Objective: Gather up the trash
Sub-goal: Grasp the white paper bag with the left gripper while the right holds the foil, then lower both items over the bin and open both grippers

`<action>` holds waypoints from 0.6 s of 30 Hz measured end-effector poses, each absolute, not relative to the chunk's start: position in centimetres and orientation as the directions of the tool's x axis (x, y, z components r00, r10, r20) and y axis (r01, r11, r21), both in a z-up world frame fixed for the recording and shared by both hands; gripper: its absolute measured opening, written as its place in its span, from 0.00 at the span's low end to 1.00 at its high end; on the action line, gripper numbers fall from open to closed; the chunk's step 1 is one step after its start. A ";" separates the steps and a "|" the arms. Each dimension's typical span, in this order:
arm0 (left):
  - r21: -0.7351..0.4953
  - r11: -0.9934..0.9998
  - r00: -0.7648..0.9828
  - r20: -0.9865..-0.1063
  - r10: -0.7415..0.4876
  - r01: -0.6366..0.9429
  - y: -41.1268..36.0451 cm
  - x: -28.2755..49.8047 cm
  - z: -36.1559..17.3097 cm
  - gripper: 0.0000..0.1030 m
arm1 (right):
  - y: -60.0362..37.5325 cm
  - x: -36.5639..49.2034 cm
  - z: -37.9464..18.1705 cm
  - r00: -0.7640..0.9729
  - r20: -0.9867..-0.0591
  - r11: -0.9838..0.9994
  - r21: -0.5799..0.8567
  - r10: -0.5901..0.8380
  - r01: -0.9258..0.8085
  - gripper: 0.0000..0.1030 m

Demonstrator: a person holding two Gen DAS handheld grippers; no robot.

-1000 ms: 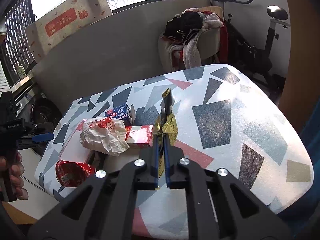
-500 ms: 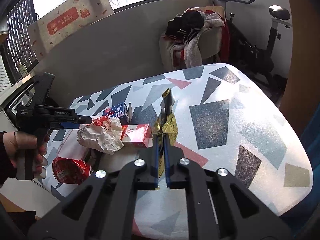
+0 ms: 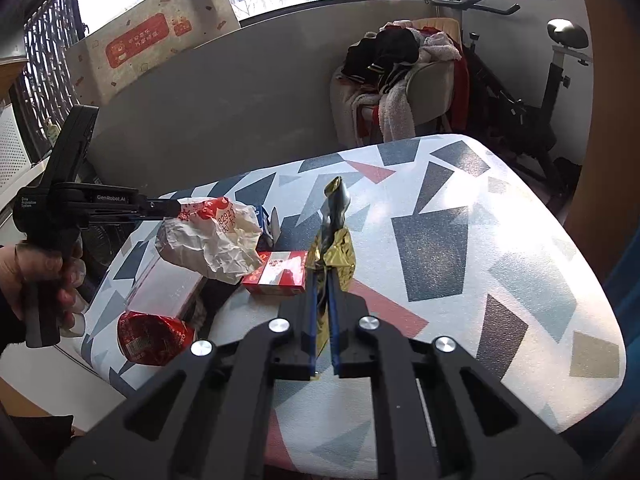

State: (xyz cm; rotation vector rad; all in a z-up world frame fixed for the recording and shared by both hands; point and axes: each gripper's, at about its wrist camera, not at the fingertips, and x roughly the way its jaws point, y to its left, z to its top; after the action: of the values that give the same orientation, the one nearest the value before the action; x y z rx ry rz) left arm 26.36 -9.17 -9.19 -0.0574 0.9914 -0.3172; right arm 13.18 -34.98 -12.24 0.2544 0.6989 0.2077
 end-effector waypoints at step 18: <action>-0.062 0.920 0.656 -0.683 -0.322 0.387 -4.8 7.9 -7.0 0.23 | -32.0 8.0 -9.1 0.751 -0.581 0.946 0.257 0.313 -0.196 0.09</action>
State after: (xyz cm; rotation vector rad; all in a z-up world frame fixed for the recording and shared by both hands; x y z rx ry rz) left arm 7.86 -4.80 -7.03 0.0919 0.7555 -0.4023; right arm 7.97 -32.02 -9.12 0.1852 0.6657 0.2795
